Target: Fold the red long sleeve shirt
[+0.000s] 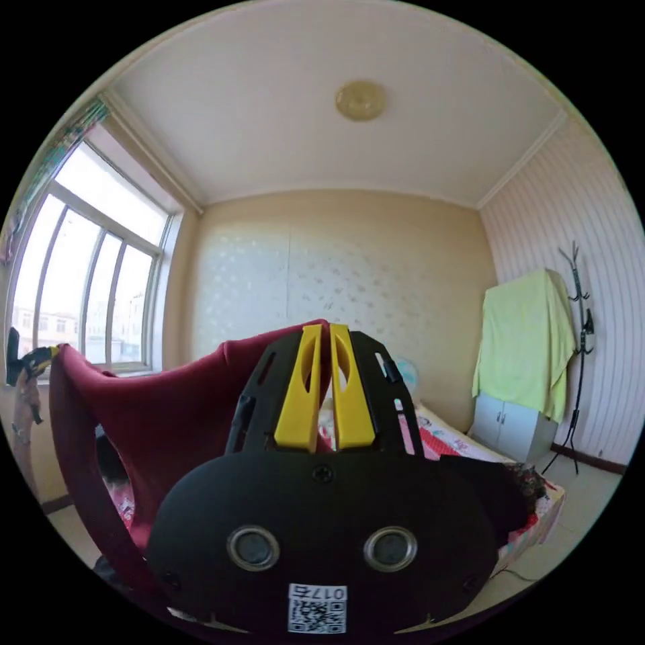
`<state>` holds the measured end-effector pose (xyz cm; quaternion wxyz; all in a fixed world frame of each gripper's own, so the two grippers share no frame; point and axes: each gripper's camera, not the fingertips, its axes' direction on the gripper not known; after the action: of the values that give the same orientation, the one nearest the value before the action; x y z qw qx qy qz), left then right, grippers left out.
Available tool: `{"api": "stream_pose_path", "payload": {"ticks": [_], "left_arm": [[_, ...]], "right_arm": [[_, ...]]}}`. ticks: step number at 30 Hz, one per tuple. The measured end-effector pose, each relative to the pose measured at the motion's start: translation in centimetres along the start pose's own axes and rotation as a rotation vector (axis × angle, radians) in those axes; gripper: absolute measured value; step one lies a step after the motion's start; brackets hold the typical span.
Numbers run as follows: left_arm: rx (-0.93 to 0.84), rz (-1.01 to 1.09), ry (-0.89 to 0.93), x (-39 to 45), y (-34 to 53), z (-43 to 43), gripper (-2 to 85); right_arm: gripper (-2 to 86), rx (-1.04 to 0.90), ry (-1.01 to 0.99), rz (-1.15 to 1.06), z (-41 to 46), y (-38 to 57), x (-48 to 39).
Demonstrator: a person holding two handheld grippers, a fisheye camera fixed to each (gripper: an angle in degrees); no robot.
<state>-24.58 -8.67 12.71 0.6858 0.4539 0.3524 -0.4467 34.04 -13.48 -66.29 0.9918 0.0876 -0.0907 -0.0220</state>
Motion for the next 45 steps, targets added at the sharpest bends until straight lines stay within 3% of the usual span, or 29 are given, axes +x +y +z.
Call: {"api": "stream_pose_path", "payload": {"ticks": [3, 6, 8, 13, 15, 17, 20, 24, 29, 38, 45], "left_arm": [[0.134, -0.026, -0.016, 2.0, 1.0, -2.4, 0.0], [0.161, 0.039, -0.197, 3.9, 0.1, -1.4, 0.1], [0.084, 0.083, -0.289, 2.2, -2.5, 3.3, 0.3], [-0.207, 0.009, -0.27, -9.6, -8.9, 20.8, 1.8], [-0.371, -0.007, -0.336, -15.3, -8.8, 29.0, 3.3], [-0.577, -0.189, -0.441, -21.8, -4.4, 35.6, 5.3], [-0.627, -0.18, -0.323, -22.4, 3.5, 37.0, 6.3], [-0.774, -0.161, -0.333, -19.9, 13.8, 36.5, 8.2], [-0.907, -0.325, -0.287, -17.7, 22.6, 34.8, 9.4], [-0.815, -0.608, -0.255, -18.0, 23.1, 30.7, 8.4], [-0.869, -0.483, -0.356, -16.7, 20.5, 31.1, 9.4]], "right_arm": [[2.4, 0.028, -0.096, 0.033, -2.8, -0.7, 1.3], [2.5, -0.057, -0.222, 0.012, -0.6, -2.1, 2.1], [2.6, -0.141, -0.223, -0.005, 3.9, -2.4, 2.1], [3.4, -0.464, -0.189, -0.042, 24.3, 0.1, 1.5], [3.8, -0.752, -0.092, -0.015, 35.8, 5.8, 1.2], [4.3, -0.955, -0.063, 0.083, 39.8, 11.1, 1.1], [5.5, -0.935, -0.084, 0.034, 37.0, 15.9, -2.0], [5.3, -0.835, 0.12, -0.193, 29.2, 17.4, -7.0], [5.1, -0.804, 0.15, -0.141, 25.5, 15.7, -8.0], [5.4, -0.789, 0.147, -0.06, 25.7, 13.0, -5.7], [6.3, -0.828, 0.156, -0.031, 27.2, 12.4, -2.7]]}}
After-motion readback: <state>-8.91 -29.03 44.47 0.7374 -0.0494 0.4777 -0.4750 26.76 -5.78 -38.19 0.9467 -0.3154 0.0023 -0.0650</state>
